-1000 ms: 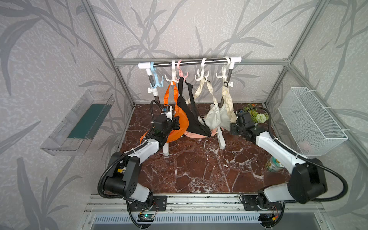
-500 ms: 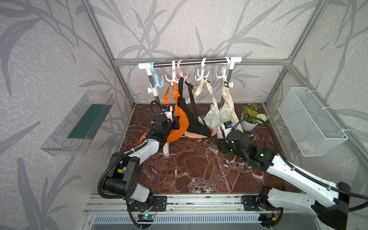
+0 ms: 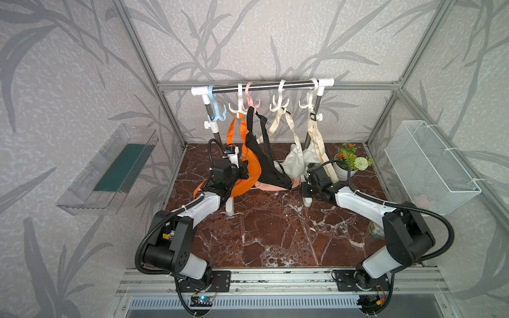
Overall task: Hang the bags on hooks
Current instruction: Pick up the bag from the clothesline.
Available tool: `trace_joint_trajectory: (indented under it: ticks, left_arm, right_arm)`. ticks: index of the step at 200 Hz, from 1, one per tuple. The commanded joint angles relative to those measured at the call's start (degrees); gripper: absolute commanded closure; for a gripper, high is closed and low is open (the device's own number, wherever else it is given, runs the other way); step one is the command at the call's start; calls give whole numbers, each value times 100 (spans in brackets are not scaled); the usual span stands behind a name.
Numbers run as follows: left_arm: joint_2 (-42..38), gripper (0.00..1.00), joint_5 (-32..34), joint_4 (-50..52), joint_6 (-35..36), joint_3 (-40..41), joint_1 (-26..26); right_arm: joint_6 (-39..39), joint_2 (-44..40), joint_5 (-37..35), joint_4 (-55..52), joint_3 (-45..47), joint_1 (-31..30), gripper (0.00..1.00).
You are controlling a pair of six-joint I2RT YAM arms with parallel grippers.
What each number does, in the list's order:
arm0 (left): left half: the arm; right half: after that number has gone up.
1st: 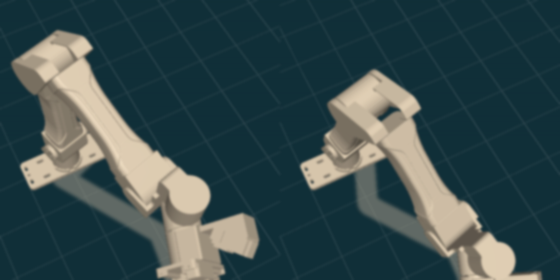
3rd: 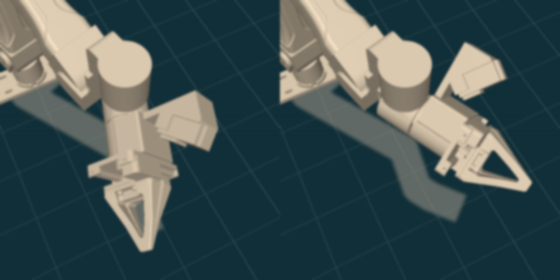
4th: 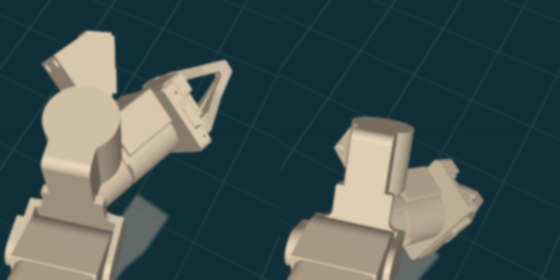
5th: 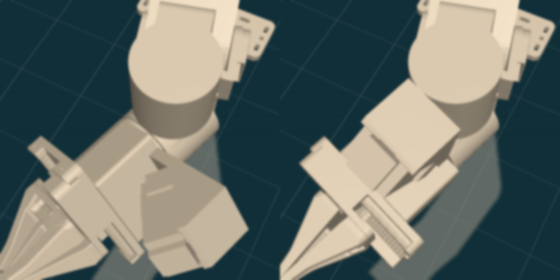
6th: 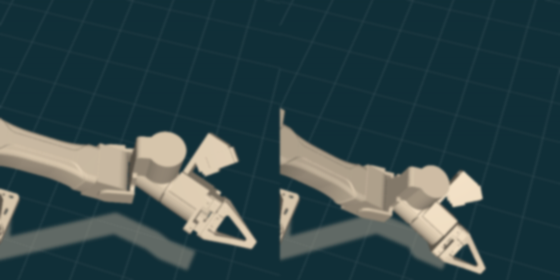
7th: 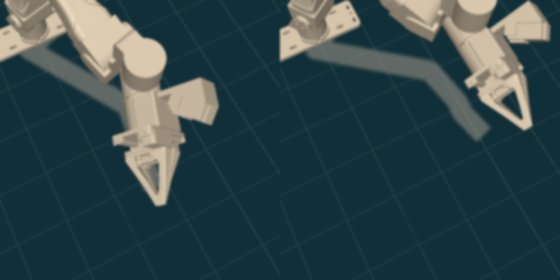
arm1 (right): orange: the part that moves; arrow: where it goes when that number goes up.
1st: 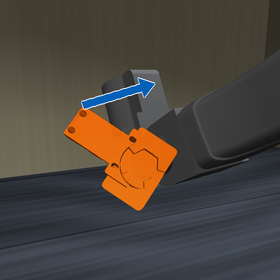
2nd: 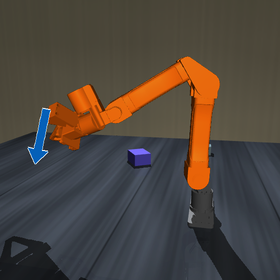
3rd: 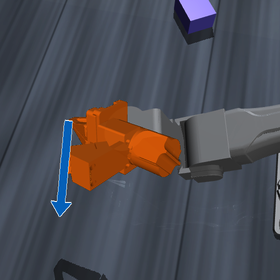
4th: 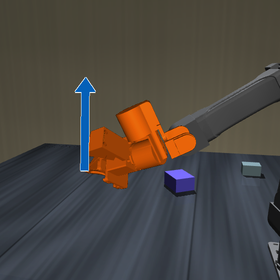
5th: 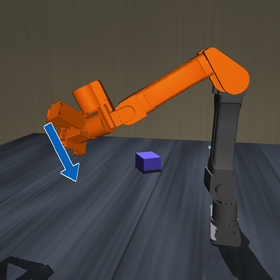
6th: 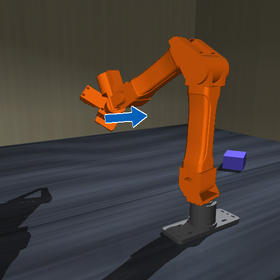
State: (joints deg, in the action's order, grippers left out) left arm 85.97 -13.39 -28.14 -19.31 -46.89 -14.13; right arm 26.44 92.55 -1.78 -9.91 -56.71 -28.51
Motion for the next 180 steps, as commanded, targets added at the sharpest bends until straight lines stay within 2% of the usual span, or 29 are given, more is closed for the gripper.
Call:
trace_joint_trajectory:
  ticks: [1, 60, 102, 114, 131, 147, 159, 180]
  left_arm:
    - [-91, 100, 8, -78, -73, -134, 33]
    - [-83, 100, -32, -95, -68, -150, 33]
    - [-89, 100, -55, -86, -71, -137, 33]
    - [-98, 100, -59, -86, -68, -143, 33]
    - [-98, 100, -59, -84, -81, -147, 29]
    - [-98, 100, -57, -82, -90, -149, 33]
    - [-94, 100, -48, -86, -97, -154, 32]
    - [-82, 100, -28, -93, -99, -164, 33]
  right_arm:
    - [-32, 227, 356, 411, -275, 95, 57]
    - [19, 1066, 411, 558, -870, 180, 56]
    - [125, 1382, 379, 713, -929, 195, 52]
    - [125, 1415, 430, 783, -922, 197, 60]
    - [87, 1358, 532, 974, -848, 193, 82]
    - [-3, 1168, 656, 1101, -759, 198, 96]
    - [-41, 938, 663, 1047, -702, 193, 100]
    - [-85, 395, 717, 891, -532, 180, 100]
